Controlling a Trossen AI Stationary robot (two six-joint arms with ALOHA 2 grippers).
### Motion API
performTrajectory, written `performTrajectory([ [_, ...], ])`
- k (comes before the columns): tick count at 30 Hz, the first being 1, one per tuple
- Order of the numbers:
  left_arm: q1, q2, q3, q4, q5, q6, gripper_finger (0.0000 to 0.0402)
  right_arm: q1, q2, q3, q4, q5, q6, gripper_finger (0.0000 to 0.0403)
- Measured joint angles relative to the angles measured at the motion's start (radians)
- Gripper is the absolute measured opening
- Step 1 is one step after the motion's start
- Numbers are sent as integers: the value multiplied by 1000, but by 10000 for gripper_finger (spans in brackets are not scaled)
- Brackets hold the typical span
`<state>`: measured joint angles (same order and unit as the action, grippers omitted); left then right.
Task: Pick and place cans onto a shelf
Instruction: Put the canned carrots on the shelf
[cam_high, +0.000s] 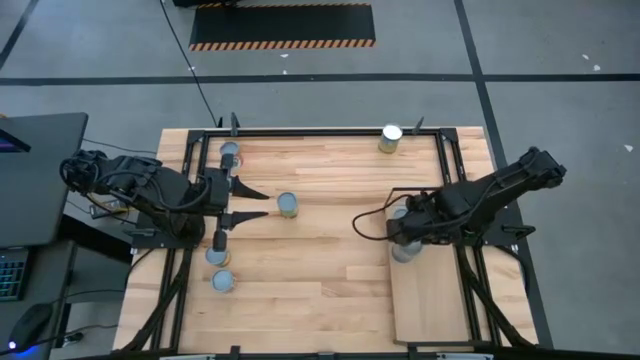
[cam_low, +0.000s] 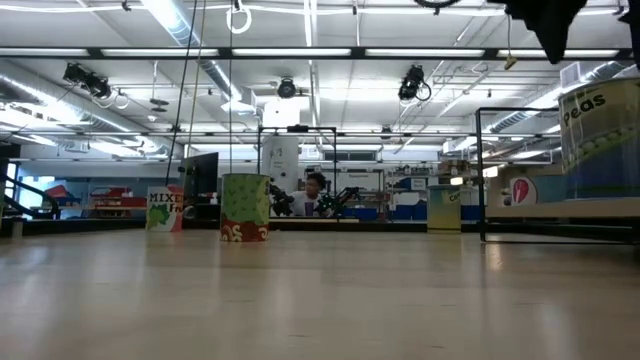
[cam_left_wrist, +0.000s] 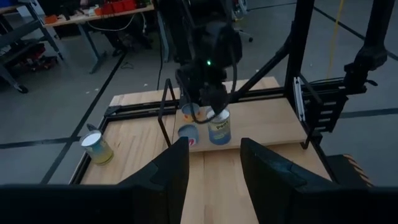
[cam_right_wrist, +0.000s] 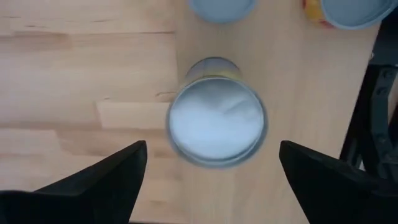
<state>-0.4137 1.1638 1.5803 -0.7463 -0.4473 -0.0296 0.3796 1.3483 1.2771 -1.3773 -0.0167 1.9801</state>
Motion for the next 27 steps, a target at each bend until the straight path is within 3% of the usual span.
performTrajectory([
  [3, 0, -1, 0, 1, 0, -1, 151, -18, 0, 55, -29, 31, -19, 373],
  [8, 0, -1, 0, 2, 0, -3, 151, -65, 1, 155, -62, 285, -50, 373],
  [11, 11, -1, 0, 13, 0, -8, 151, -127, 1, 209, -57, 373, -145, 373],
  [18, 53, 1, 0, 125, 0, -9, 151, -342, 3, 268, 120, 489, -552, 373],
  [27, 191, 1, 0, 224, -59, -12, 151, -718, 73, 269, 234, 501, -1211, 380],
])
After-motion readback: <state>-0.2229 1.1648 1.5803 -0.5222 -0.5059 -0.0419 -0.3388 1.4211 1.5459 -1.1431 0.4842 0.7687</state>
